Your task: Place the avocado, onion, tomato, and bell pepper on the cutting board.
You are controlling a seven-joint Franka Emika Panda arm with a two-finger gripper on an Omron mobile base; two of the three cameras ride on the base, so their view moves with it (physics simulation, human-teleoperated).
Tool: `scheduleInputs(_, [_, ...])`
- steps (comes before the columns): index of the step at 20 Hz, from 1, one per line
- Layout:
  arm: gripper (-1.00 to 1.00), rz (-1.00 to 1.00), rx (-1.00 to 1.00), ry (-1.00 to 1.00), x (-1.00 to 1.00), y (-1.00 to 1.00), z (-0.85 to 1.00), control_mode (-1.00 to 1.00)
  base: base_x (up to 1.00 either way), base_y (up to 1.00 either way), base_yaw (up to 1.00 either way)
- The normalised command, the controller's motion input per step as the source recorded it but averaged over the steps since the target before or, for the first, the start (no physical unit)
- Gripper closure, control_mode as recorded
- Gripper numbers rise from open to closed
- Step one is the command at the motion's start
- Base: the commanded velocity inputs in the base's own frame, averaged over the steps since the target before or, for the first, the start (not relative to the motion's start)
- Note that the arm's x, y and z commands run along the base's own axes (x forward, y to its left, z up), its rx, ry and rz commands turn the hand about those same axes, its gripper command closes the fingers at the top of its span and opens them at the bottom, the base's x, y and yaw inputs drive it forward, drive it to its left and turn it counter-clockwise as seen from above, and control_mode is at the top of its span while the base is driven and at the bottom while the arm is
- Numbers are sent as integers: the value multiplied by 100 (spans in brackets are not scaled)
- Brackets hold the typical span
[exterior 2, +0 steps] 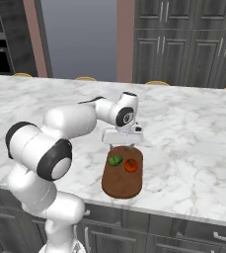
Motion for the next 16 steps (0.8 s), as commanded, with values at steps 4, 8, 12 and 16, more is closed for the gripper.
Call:
scheduleInputs(4, [-100, 0, 5, 0, -1, 97, 64, -100, 0, 0, 0])
scheduleInputs(8, [-100, 0, 7, 0, -13, 99, 43, -100, 0, 0, 0])
scheduleInputs(12, [-100, 0, 4, 0, -31, 100, 13, -100, 0, 0, 0])
scheduleInputs(16, [-100, 0, 0, -3, -39, 100, 0, -100, 0, 0, 0])
